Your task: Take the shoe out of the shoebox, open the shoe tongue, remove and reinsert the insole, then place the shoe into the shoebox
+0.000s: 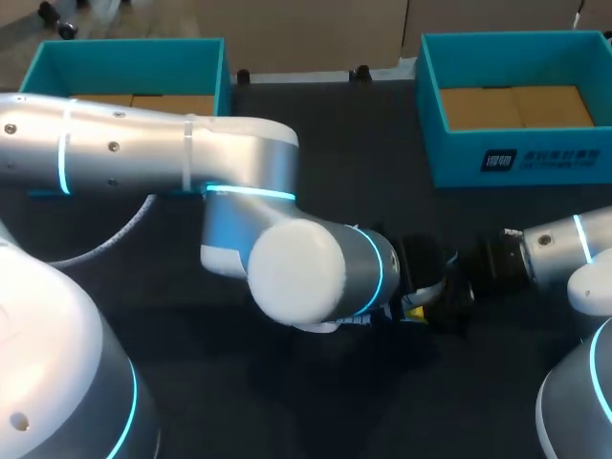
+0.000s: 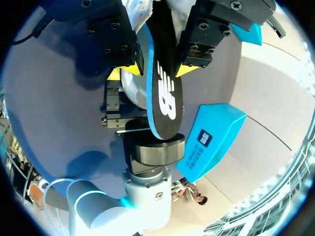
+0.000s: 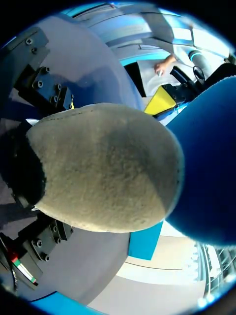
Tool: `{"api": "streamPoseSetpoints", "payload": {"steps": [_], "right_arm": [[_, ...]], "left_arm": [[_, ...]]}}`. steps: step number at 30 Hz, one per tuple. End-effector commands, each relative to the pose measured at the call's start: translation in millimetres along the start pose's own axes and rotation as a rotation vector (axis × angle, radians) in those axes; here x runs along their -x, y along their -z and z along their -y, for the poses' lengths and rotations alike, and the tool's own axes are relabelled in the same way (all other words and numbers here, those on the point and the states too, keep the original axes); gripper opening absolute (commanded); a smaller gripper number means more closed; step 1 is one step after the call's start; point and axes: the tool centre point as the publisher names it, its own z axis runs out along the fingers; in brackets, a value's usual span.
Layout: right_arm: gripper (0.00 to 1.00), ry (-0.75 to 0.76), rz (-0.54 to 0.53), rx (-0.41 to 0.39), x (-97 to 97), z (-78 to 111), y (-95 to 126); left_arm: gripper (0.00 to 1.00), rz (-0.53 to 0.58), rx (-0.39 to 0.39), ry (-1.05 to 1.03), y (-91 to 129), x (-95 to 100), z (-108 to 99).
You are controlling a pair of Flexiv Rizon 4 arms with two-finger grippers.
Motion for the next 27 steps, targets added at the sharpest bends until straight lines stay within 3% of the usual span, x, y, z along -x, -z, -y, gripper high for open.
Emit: {"api": "streamPoseSetpoints", "payload": {"steps": [1,12,21,24,26,27], "right_arm": [[0.00,0.000,0.001,-0.004,-0.5,-0.2,-1],[0.00,0.000,0.001,-0.004,-0.5,-0.2,-1],[0.00,0.000,0.001,-0.004,-0.5,-0.2,-1],[0.00,0.000,0.001,-0.004,-0.5,-0.2,-1],[0.00,0.000,0.001,-0.004,-0.5,-0.2,-1],[0.00,0.000,0.001,-0.004,-0.5,-0.2,-1]], "left_arm": [[0.40,0.071,0.005,0.004,2,-2.9,-1],[0.40,0.130,-0.012,0.018,-7,-3.2,-8],[0.32,0.166,-0.010,0.021,-18,-0.1,-11],[0.24,0.168,-0.004,0.029,-21,-0.8,-14],[0.05,0.166,-0.002,0.028,-22,-1.6,-15],[0.00,0.165,0.000,0.028,-22,-1.8,-15]]}}
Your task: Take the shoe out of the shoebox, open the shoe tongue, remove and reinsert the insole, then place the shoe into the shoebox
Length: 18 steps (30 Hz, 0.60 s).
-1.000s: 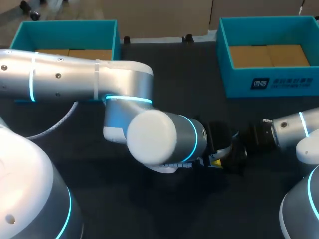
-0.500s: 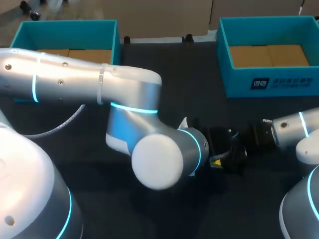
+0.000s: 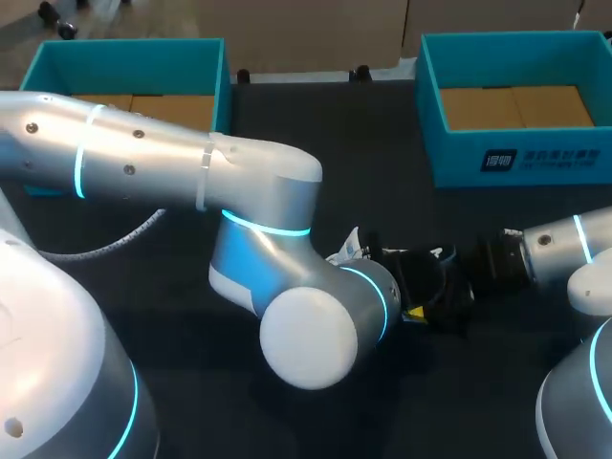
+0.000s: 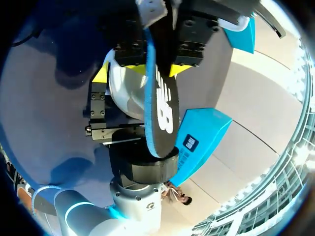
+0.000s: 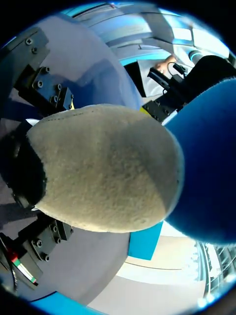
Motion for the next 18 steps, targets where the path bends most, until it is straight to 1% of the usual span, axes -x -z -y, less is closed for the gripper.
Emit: {"api": "streamPoseSetpoints", "payload": {"steps": [1,10,18], "right_arm": [[0.00,0.000,0.001,-0.004,-0.4,-0.3,0],[0.00,0.000,0.001,-0.004,-0.4,-0.3,0],[0.00,0.000,0.001,-0.004,-0.4,-0.3,0]], "left_arm": [[0.00,0.001,0.003,-0.001,-5,-5.0,-2],[0.00,-0.019,-0.002,0.002,5,-1.1,-1],[0.00,-0.043,-0.010,0.003,16,6.3,14]]}}
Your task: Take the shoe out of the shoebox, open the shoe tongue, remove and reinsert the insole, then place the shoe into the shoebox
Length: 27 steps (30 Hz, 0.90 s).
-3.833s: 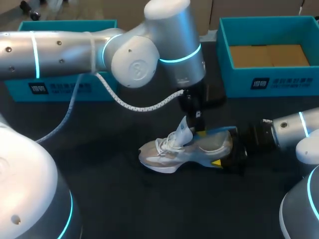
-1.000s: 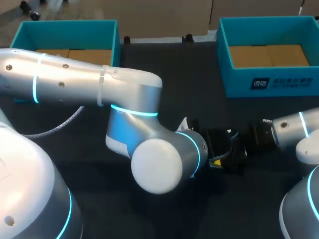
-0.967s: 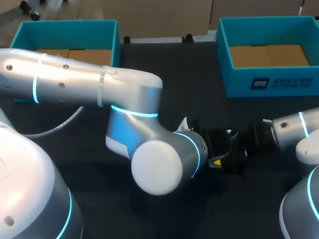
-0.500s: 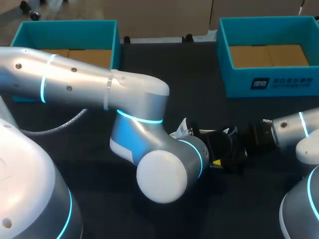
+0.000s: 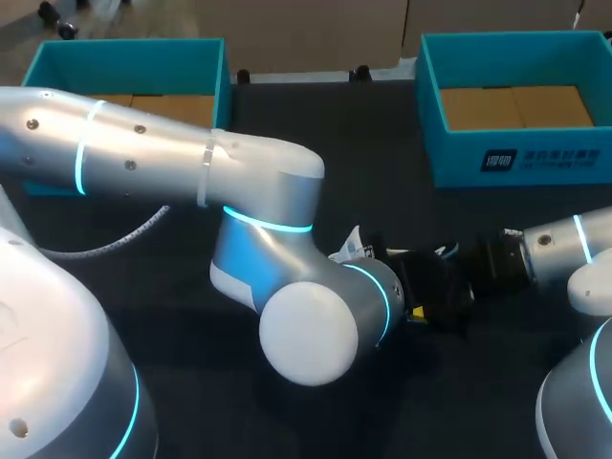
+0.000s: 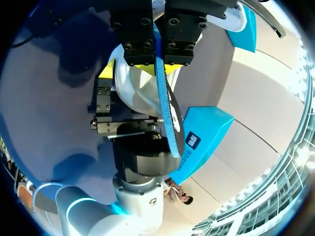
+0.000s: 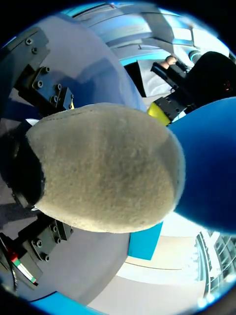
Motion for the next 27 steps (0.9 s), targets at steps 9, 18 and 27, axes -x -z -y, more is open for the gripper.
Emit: {"api": "streamPoseSetpoints", "payload": {"steps": [9,18,27], "right_arm": [[0.00,0.000,0.001,-0.004,-0.5,-0.3,-1],[0.00,0.000,0.001,-0.004,-0.5,-0.3,-1],[0.00,0.000,0.001,-0.004,-0.5,-0.3,-1]], "left_arm": [[0.00,-0.036,-0.019,-0.004,20,16.4,27],[0.00,-0.038,-0.042,0.006,33,31.5,57],[0.00,-0.103,-0.042,0.029,57,58.0,83]]}}
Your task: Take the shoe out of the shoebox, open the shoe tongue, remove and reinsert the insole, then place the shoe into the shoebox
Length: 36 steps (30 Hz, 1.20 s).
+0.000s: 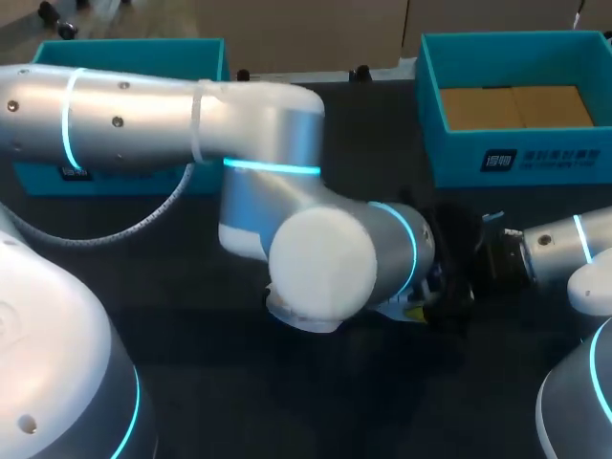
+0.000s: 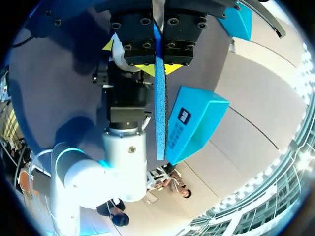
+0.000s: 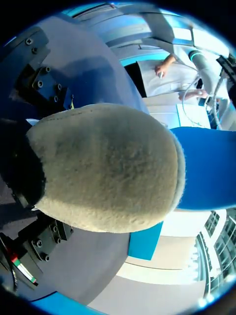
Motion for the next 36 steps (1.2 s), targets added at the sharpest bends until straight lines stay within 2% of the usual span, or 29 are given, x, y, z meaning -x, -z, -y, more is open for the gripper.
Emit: {"api": "streamPoseSetpoints", "payload": {"steps": [1,8,20,27,30,36], "right_arm": [[0.00,0.000,0.001,-0.004,-0.4,-0.3,-1],[0.00,0.000,0.001,-0.004,-0.4,-0.3,-1],[0.00,0.000,0.001,-0.004,-0.4,-0.3,-1],[0.00,0.000,0.001,-0.004,-0.4,-0.3,-1],[0.00,0.000,0.001,-0.004,-0.4,-0.3,-1],[0.00,0.000,0.001,-0.004,-0.4,-0.3,-1]], "left_arm": [[0.00,-0.055,0.018,-0.002,19,19.1,10],[0.00,-0.124,0.026,-0.003,32,37.7,25],[0.00,-0.244,-0.006,0.000,53,62.9,46],[0.00,-0.345,-0.076,0.037,72,84.9,58],[0.00,-0.381,-0.141,0.086,82,96.9,64],[0.00,-0.395,-0.221,0.146,102,106.6,72]]}}
